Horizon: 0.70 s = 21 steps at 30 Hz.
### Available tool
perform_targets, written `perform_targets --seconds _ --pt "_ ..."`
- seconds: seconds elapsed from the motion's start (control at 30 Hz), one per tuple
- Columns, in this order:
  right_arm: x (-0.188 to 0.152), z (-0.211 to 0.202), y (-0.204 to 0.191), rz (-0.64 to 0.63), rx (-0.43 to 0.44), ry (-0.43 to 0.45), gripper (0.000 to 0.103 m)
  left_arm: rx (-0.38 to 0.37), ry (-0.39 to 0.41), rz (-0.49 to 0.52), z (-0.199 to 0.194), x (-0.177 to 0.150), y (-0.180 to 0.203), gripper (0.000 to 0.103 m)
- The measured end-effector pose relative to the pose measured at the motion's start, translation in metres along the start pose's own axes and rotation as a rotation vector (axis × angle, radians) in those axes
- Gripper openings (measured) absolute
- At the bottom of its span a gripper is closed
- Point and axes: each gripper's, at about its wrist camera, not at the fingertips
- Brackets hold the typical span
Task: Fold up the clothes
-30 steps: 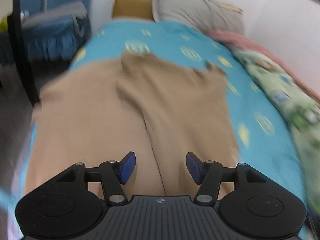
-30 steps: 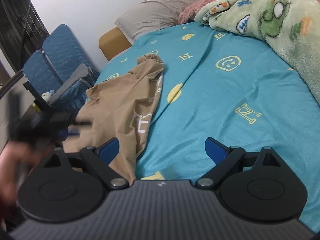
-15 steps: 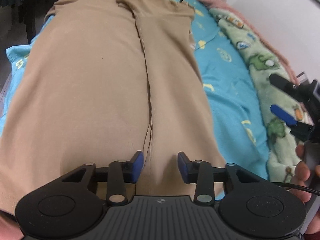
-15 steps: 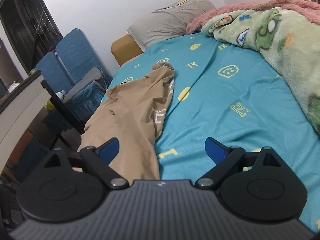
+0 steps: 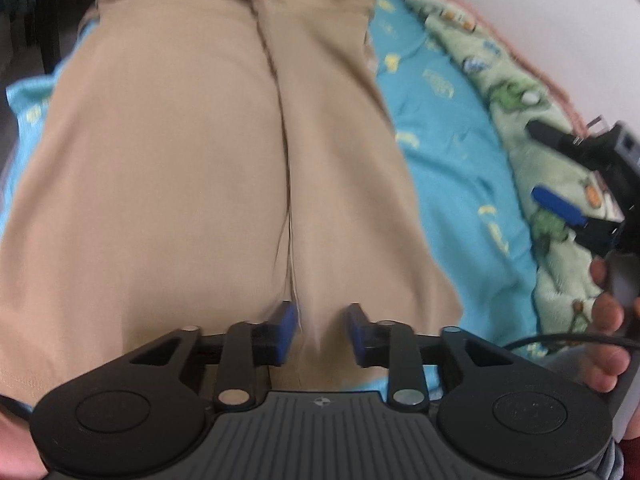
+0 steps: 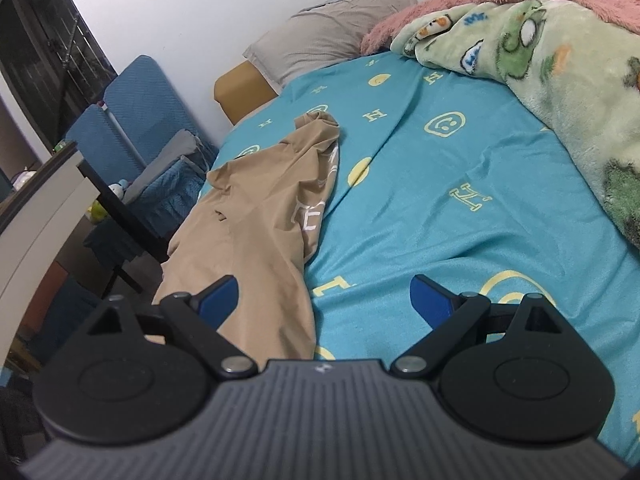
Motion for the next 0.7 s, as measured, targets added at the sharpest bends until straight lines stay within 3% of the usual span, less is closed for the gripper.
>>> perform_targets --seconds 0.07,0.13,0.2,0.27,0.43,0.53,0.7 --pt "0.000 0.001 0.001 0.004 0.003 -0.005 0.094 0.004 -0.033 -0.005 0.005 0.000 -0.001 0.049" --pt "0.000 0.002 0.001 0.009 0.009 -0.009 0.094 0.005 -0.031 0.010 0.003 0.000 0.000 0.047" --pt "0.001 0.003 0.002 0.011 0.011 -0.010 0.094 0.002 -0.026 0.034 -0.001 -0.002 0.000 0.031" --pt "0.001 0.003 0.002 0.011 0.013 -0.012 0.094 -0.004 -0.016 0.054 -0.007 -0.004 0.001 0.003" --pt "0.001 0.000 -0.002 -0.009 0.015 0.002 0.094 -0.059 0.044 0.025 -0.038 -0.001 0.000 0.002" --pt "0.003 -0.001 -0.004 -0.019 0.015 0.017 0.094 0.060 0.030 0.041 -0.045 -0.002 -0.004 0.002" --pt "0.004 -0.001 -0.007 -0.029 0.016 0.020 0.094 0.126 -0.005 0.012 -0.034 -0.002 -0.011 0.004"
Point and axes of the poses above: each gripper's, at about its wrist camera, not at the fingertips, and z roughly the way its jaws point, y to its right, x to its top, and after that the axes turned 7 degrees about x, right-handed
